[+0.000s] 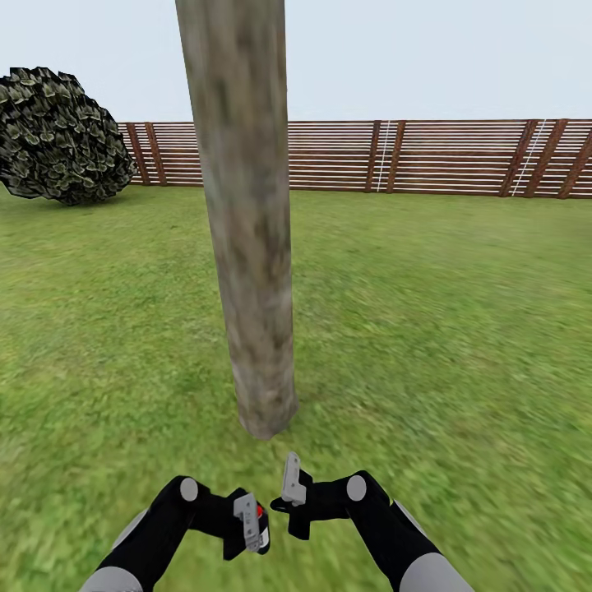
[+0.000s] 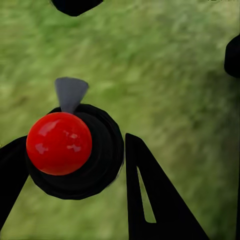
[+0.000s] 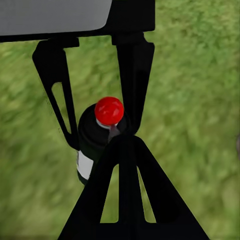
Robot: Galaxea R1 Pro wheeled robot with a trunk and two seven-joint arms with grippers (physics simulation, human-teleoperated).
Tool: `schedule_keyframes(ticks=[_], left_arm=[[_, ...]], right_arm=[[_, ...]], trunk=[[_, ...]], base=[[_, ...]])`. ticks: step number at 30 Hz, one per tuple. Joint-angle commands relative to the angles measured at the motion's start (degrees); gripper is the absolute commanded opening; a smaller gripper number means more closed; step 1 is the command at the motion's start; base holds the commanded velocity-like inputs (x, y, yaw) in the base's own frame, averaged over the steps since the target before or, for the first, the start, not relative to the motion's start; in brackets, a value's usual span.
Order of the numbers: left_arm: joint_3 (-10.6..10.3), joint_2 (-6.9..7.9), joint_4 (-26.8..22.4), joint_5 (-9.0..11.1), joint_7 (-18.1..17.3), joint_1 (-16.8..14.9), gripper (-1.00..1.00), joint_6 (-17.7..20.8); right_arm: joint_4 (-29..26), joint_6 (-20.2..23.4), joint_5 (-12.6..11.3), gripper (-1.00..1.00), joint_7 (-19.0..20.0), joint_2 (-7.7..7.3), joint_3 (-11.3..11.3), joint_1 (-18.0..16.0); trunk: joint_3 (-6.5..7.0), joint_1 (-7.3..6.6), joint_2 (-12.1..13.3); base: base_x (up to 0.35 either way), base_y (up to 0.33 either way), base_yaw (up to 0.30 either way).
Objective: In the garden, pick up the pesticide atomizer on the floor and spray pesticide onto both trees until each tree trunk is fully covered.
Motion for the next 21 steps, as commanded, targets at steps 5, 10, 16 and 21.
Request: schedule_keyframes(ticks=[5,10,16,21], left_arm=[[0.0,-0.44,0.0,0.0,0.0,-0.1,-1.00,0.0],[0.0,-0.54,0.1,0.0,-0.1,-0.1,-1.00,-0.1],[0.0,-0.55,0.1,0.0,-0.3,-0.1,-1.00,-0.7],[0.1,-0.51,0.1,0.1,-0.5,-0.1,-1.00,-1.5]], right_arm=[[0.0,0.0,0.0,-1.00,0.0,0.00,0.0,0.0],[-0.1,0.0,0.0,-1.00,0.0,0.00,0.0,0.0],[-0.1,0.0,0.0,-1.00,0.0,0.00,0.0,0.0],[0.0,0.0,0.0,-1.00,0.0,0.00,0.0,0.0]], trunk=[[0.00,0.00,0.0],[0.00,0.00,0.0],[0.00,0.00,0.0],[0.00,0.00,0.0]], base=[[0.000,0.000,0.000],[0.000,0.000,0.000],[0.000,0.000,0.000],[0.000,0.000,0.000]])
